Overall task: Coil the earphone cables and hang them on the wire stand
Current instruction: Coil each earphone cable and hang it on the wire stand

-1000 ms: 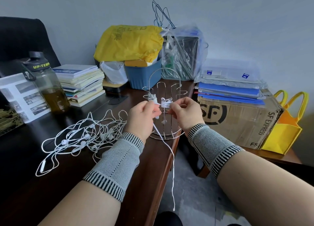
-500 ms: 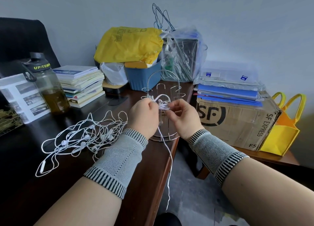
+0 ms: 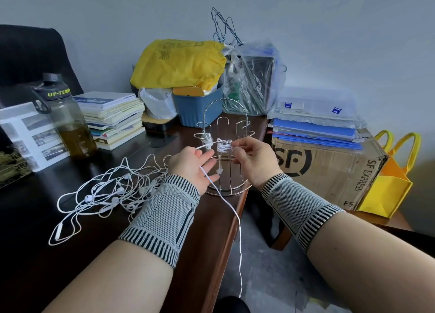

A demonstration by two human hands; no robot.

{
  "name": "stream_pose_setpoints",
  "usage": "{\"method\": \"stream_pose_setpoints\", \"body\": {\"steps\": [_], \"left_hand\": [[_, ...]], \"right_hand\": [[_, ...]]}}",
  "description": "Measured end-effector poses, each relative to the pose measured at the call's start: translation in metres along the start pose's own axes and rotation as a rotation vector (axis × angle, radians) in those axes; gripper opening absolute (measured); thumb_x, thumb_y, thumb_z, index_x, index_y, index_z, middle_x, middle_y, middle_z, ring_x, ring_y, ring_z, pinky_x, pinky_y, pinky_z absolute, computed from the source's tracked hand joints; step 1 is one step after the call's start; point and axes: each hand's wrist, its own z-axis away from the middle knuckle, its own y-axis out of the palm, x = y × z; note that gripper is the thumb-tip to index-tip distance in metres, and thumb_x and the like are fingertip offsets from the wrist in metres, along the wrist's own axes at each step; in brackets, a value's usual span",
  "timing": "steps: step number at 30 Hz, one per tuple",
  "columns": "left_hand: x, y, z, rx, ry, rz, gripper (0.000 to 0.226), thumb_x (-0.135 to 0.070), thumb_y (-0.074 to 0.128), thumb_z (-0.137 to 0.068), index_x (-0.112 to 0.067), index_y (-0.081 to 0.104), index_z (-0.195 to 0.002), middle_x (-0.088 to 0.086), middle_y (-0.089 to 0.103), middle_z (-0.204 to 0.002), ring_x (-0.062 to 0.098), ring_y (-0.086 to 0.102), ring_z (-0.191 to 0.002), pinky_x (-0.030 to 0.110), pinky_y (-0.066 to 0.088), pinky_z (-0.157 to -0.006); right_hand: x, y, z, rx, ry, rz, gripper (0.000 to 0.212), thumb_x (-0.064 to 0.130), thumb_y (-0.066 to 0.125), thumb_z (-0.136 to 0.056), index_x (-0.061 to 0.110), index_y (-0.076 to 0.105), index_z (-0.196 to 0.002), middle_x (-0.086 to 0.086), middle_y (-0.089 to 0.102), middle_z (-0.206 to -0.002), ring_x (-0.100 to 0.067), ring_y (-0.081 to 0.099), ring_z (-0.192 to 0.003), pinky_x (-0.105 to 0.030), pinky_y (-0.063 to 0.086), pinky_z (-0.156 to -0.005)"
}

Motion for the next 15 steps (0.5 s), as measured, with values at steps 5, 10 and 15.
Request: {"method": "stream_pose_setpoints", "body": {"steps": [5,10,15], "left_hand": [[0.014,-0.007,0.002,0.045,-0.041,0.106,0.027,-0.005,0.031,-0.083,-0.016,0.03,-0.058,0.02,0.066,-0.118,0.037,0.058,-0.115,0.065,0.034,-0.099],[0.032,-0.01,0.004,-0.024,0.234,-0.289,0.027,-0.009,0.042,-0.08,-0.015,0.045,-0.054,0.003,0.071,-0.089,0.02,0.064,-0.091,0.033,0.046,-0.079],[0.034,-0.014,0.008,0.011,0.766,-1.209,0.032,-0.017,0.049,-0.092,-0.012,0.048,-0.061,-0.002,0.046,-0.059,0.024,0.045,-0.065,0.034,0.029,-0.058]], "right_hand": [[0.003,-0.001,0.001,-0.026,-0.044,0.13,0.005,0.024,0.064,-0.088,0.026,0.067,-0.085,0.008,0.066,-0.079,-0.01,0.063,-0.072,-0.033,0.055,-0.081],[0.003,0.001,0.009,-0.076,-0.243,0.211,0.023,0.012,0.067,-0.083,0.03,0.054,-0.078,0.007,0.055,-0.088,-0.006,0.055,-0.07,-0.026,0.051,-0.076],[-0.003,0.01,0.012,0.011,-0.423,0.341,0.031,-0.003,0.064,-0.078,0.02,0.071,-0.098,0.012,0.042,-0.085,-0.014,0.053,-0.08,-0.024,0.046,-0.073]]}}
